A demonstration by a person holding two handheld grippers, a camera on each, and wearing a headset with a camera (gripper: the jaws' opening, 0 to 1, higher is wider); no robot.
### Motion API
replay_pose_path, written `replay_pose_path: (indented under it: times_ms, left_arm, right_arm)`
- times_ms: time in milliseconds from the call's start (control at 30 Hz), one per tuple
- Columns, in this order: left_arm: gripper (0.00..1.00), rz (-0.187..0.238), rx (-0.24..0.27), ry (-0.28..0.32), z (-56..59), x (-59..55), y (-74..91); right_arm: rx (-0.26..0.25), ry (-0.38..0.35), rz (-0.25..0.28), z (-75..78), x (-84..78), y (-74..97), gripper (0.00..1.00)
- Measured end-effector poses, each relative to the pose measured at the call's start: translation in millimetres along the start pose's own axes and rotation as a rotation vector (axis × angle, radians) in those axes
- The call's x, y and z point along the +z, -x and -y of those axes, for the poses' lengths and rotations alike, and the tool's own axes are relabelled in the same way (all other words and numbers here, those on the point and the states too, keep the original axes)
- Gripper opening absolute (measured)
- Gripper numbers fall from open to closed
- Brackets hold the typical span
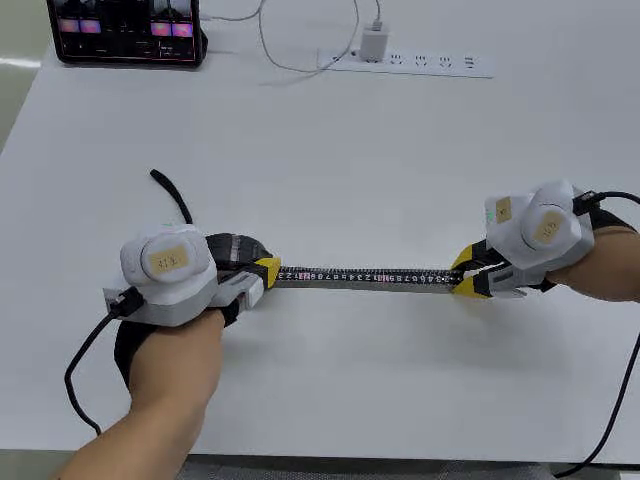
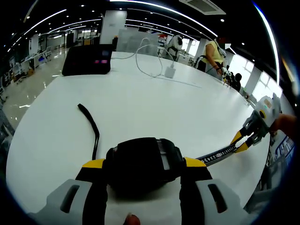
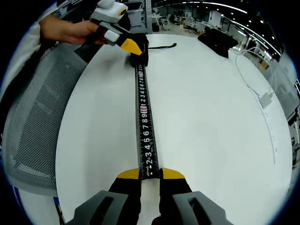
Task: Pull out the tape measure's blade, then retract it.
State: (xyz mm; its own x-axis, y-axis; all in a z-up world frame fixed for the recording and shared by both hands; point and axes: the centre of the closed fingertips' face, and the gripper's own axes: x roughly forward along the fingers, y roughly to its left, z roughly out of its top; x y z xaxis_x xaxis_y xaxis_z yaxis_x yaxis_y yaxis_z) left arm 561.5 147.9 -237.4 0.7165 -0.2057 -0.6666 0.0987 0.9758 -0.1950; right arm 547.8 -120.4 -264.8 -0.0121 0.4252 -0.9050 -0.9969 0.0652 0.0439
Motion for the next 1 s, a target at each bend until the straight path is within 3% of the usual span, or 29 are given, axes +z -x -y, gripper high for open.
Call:
replay_pose_path:
  times_ms: [767,1000]
  left_arm:
    - [0.58,0.000,-0.009,0.008,0.7,0.7,-0.3]
    - [0.58,-0.001,-0.012,0.012,0.6,0.6,-0.6]
  right_arm:
    - [-0.001,-0.007,-0.001,0.4,0.1,0.6,0.09]
    - [0.005,-0.006,0.017,-0.5,11.5,-2.0,0.09]
